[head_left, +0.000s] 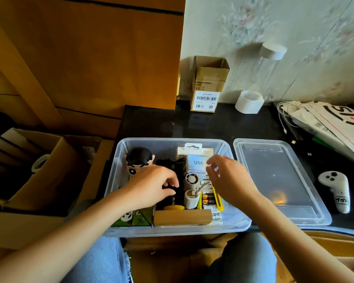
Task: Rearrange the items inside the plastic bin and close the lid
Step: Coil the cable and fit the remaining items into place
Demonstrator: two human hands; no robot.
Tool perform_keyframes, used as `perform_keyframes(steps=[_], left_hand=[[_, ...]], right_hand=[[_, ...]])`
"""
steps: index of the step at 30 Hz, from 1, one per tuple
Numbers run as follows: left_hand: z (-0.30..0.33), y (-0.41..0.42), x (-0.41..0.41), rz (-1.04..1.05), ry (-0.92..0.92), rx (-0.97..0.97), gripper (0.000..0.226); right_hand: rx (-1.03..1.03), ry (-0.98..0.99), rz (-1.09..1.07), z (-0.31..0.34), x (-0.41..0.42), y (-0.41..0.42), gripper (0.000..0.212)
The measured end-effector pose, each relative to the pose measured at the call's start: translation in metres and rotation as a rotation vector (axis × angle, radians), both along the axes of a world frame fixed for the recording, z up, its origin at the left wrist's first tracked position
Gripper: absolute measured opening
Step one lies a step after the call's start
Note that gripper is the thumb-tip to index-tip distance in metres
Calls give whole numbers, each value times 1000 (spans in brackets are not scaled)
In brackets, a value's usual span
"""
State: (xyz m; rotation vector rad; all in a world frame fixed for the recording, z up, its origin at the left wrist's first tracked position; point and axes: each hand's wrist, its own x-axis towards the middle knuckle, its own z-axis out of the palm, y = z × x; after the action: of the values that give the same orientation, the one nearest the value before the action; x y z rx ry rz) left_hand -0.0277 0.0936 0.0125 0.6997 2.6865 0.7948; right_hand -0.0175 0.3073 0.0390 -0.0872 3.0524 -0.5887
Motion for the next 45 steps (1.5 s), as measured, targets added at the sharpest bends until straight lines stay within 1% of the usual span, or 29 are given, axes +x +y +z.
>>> perform_keyframes(steps=[1,2,4,6,8,11,13,15,18,22,24,28,31,32,34,35,36,39,41,43,45], left_hand=[[4,-8,0,4,15,-1,13],[7,-16,-1,11,16,-6,13],[10,-29,-2,24,-37,-19,12],[9,-39,0,11,-102,-39,12],[7,-44,5,-1,-143,-63,14],[2,-45,12,25,-165,-68,20],[1,-45,15,40,-149,-75,24],[1,-45,17,40,-141,-79,27],[2,-46,17,50,-148,-86,28],[5,-45,16,49,-150,-98,26],[6,-44,15,50,-155,-88,23],[6,-44,15,62,-180,-42,21],[6,-43,16,66,-193,-28,23],[6,-43,17,70,-189,-21,24],[5,-44,21,86,-149,-9,28],[4,-45,24,99,-98,-4,29],[4,-46,27,119,-25,7,29],[3,-47,37,207,285,59,22],[1,-49,41,324,429,48,23],[-3,-52,44,466,467,40,29],[-7,-55,48,579,433,77,37]], right_hand=[[-64,89,25,1,3,-2,22],[-96,103,79,0,4,-2,19],[-172,-10,239,0,5,-8,18],[-164,-162,409,0,5,-18,20],[-99,-249,552,-3,2,-32,22],[88,-368,718,-12,-5,-58,26],[197,-423,783,-18,-11,-72,29],[292,-474,804,-26,-15,-82,34],[388,-508,778,-33,-17,-91,40],[522,-480,776,-40,-21,-87,34],[535,-487,757,-41,-21,-81,38],[453,-476,723,-39,-18,-76,37],[378,-503,695,-33,-17,-74,33],[304,-524,668,-29,-18,-71,30],[41,-550,541,-16,-20,-62,23],[-66,-509,477,-8,-19,-56,20],[-116,-422,422,-1,-18,-49,19],[-172,-109,258,5,-6,-27,18],[-246,58,109,2,7,-15,17],[-261,185,-17,-3,19,-4,19],[-256,265,-93,-9,30,7,22]])
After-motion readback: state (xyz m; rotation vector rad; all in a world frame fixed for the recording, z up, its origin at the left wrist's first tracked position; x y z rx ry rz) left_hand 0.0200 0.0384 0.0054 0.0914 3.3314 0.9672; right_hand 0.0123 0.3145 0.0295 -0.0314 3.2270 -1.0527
